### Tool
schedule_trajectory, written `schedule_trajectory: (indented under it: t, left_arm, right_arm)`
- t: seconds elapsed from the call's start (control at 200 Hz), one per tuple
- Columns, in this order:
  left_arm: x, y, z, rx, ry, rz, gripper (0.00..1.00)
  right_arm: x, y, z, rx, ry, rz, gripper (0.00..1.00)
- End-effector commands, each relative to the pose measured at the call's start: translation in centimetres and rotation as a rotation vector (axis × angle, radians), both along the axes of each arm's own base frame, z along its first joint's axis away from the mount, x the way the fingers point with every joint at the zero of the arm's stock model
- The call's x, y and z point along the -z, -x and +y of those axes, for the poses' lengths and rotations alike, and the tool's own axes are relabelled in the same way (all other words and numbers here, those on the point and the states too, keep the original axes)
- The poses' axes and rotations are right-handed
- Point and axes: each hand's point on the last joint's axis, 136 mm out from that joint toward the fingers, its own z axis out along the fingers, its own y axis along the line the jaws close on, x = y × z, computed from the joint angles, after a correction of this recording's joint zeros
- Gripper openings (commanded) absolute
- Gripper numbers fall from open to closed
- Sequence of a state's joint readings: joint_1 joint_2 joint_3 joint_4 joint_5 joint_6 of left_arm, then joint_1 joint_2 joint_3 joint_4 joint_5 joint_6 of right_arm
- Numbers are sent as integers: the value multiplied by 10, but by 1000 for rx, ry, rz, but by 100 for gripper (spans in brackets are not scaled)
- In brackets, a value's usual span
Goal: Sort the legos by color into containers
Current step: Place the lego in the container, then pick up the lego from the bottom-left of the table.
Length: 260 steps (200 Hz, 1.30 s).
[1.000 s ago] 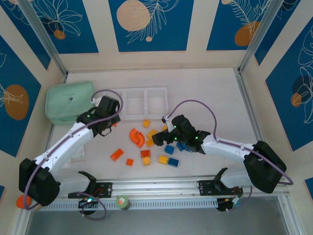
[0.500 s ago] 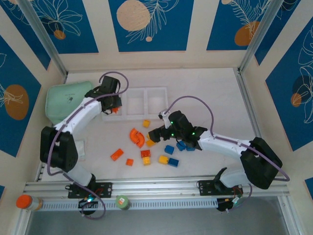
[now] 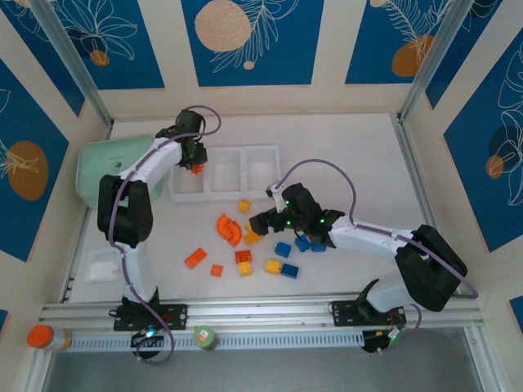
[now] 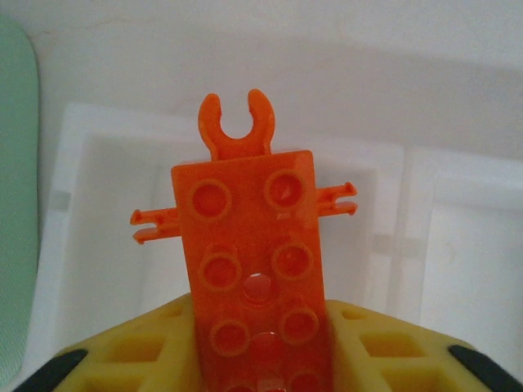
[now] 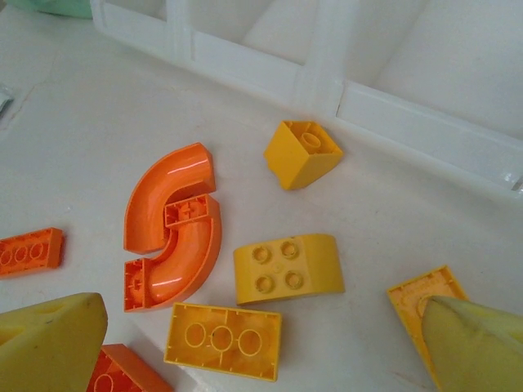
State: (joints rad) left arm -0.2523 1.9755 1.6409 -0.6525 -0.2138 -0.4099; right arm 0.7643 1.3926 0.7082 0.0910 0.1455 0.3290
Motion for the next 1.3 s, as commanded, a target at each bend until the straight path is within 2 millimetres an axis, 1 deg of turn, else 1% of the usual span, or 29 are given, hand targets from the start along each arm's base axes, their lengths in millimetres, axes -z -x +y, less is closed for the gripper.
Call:
schedule_trajectory:
  t: [0.0,0.06,0.14,0.245,0.29,0.37,0.43,0.46,0.495,0.555,0.6,0.665,0.745,0.895,0.985,1.09,1.19,1.295]
  left_arm:
    - [4,8,10,12,-42,60,46]
    - [0,10,14,9,-58,55,51]
    - [-9,13,18,7,-67,45,54]
    - [-22,23,18,7,-53,40,54]
    - [-29,29,15,14,-30,27,54]
    - [-39,44,10,26,26,-1,55]
    - [-43,60,5,40,70,-7,56]
    - [-41,70,3,49,89,1,56]
    - [-43,81,-1,60,108,-2,57]
    - [-37,104,-4,67,130,16,58]
    - [-36,120,-9,88,158,18,59]
    - [-30,145,-16,109,183,37,60]
    - [-22,174,-19,115,176,61,62]
    - [-3,220,-28,138,152,112,66]
    - [14,246,-35,153,144,169,68]
    - [34,270,-39,176,133,226,73]
    - [49,285,-35,168,114,279,77]
    - [61,297,-37,168,127,317,78]
  right_arm:
    - [-9,-3,2,-6,-23,-9,99]
    - [-12,-2,0,-3,-27,-10,99]
    - [-17,0,-2,1,-32,-13,99]
    - [-26,3,-7,13,-42,-17,99]
    - [-30,4,-10,21,-45,-13,99]
    - [-34,9,-14,26,-43,9,99]
    - [-34,14,-18,32,-29,37,99]
    - [-33,17,-21,35,-22,53,99]
    - [-32,21,-23,37,-17,71,99]
    - [-30,28,-25,33,-17,105,99]
    - [-28,34,-26,27,-22,131,99]
    - [-25,42,-25,21,-28,165,99]
    - [-20,51,-24,16,-29,208,99]
    - [-12,72,-11,-44,-32,235,99]
    - [-5,83,-4,-57,-29,261,99]
    - [3,94,2,-63,-26,278,99]
    - [8,98,4,-48,-28,293,99]
    - [11,100,6,-43,-27,297,99]
